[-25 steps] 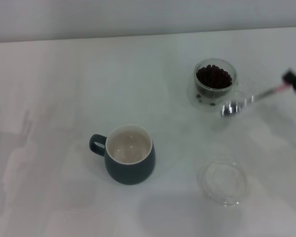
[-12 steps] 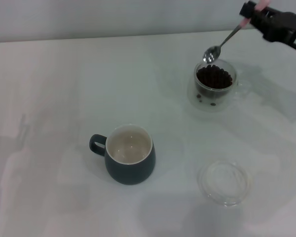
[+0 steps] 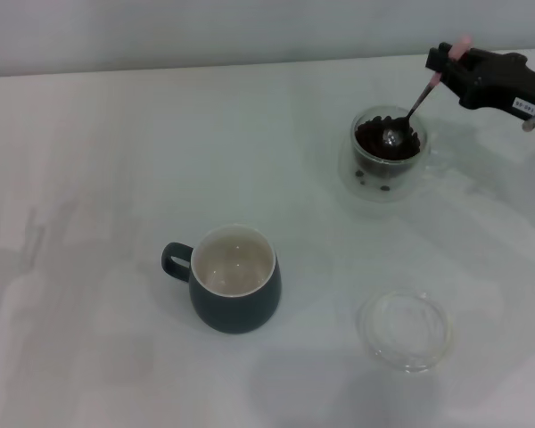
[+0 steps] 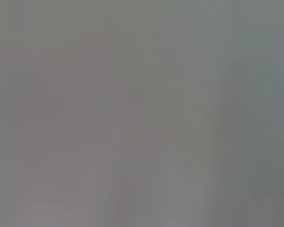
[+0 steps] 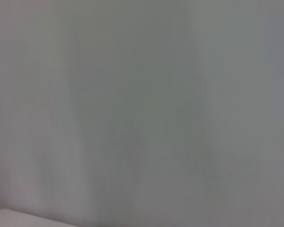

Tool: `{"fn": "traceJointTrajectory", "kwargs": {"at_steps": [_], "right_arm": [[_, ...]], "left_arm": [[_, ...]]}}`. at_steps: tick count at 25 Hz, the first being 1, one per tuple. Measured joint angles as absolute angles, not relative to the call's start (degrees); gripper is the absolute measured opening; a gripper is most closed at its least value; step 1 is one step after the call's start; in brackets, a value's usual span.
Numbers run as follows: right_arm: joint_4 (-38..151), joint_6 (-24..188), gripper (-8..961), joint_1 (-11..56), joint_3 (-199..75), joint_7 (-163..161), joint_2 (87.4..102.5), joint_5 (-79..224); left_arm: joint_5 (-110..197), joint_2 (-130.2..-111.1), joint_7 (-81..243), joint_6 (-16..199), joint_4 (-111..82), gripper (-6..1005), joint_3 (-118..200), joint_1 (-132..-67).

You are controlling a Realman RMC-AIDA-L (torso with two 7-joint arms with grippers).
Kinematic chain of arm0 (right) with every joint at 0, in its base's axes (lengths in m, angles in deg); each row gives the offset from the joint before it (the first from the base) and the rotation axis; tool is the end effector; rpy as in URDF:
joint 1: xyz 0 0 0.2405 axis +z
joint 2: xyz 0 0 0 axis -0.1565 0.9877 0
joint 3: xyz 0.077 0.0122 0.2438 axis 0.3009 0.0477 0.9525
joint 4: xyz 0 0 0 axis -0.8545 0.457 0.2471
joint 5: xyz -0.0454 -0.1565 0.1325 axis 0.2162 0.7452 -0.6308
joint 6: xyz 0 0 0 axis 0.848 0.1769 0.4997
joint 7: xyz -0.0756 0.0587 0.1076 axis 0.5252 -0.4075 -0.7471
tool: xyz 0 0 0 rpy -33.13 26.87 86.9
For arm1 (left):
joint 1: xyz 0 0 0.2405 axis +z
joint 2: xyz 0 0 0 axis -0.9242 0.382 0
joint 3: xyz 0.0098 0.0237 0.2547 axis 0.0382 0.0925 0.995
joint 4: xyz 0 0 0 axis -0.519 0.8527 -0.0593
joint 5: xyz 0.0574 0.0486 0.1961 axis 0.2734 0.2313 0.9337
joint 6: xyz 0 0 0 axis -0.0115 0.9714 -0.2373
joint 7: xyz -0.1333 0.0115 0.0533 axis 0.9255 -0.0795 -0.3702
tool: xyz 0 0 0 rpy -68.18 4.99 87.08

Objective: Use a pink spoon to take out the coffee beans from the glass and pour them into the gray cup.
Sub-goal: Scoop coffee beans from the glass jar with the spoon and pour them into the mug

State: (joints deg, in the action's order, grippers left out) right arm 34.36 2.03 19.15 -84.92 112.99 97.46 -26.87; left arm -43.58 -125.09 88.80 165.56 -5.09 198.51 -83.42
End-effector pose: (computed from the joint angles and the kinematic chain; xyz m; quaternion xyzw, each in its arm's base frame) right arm 0.3184 0.3617 0.0469 -0.8205 0.2931 0.3203 0.3720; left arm -0.3404 0.2586 -0.0210 -0.6724 -0.2318 -0.3442 0.6130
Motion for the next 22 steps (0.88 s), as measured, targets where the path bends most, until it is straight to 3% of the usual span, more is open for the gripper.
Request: {"fn": "traceJointTrajectory", "kwargs": {"at_steps": [22], "right_arm": [[37.67, 7.29, 158, 17.92, -84.95, 98.10, 97.34, -29.93]], "left_arm": [[-43.52, -125.10, 88.82, 164.92, -5.04, 742, 198.51, -83.89]]}}
